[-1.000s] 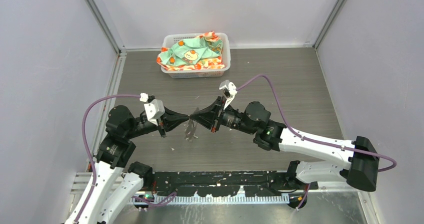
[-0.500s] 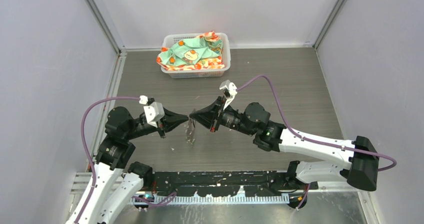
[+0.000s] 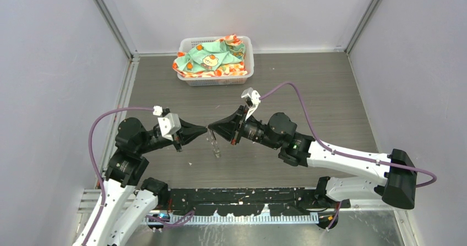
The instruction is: Put the keys on the keyring
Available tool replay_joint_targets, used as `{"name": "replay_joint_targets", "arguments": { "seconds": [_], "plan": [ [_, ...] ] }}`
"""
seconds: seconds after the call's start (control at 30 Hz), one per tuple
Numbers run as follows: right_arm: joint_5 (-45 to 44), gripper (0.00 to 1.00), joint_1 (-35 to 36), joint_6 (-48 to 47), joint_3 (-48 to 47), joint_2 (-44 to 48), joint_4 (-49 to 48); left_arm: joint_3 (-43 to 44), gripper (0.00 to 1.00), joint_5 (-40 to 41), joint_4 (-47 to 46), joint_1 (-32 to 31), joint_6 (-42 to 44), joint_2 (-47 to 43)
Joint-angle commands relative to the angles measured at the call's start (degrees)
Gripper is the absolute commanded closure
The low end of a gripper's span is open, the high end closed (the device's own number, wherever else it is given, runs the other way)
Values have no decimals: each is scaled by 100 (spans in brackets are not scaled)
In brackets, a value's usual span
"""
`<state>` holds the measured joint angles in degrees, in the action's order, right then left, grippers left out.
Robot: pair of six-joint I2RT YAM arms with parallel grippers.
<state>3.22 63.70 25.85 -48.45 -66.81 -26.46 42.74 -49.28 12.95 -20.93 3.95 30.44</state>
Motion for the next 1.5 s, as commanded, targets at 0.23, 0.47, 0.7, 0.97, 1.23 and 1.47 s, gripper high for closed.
{"name": "replay_joint_targets", "arguments": {
  "seconds": [0.23, 0.47, 0.7, 0.97, 1.23, 1.47],
  "plan": [
    [-614, 99, 11, 43, -4, 131, 1, 50, 99, -210, -398, -17, 89, -106],
    [-608, 99, 14, 107, 59, 133, -82, 50, 99, -196, -405, -17, 86, -108],
    [-641, 99, 10, 245, 169, 159, -138, 41, 100, -160, -433, -17, 115, -143],
    [-633, 99, 13, 483, 408, 195, -363, 67, 99, -126, -540, -17, 42, -110],
    [-550, 95, 6, 648, 529, 211, -486, 107, 99, -108, -682, -17, -145, -71],
    [-613, 78, 4, 719, 718, 485, -566, 195, 100, -100, -848, -17, -493, 27]
  ]
}}
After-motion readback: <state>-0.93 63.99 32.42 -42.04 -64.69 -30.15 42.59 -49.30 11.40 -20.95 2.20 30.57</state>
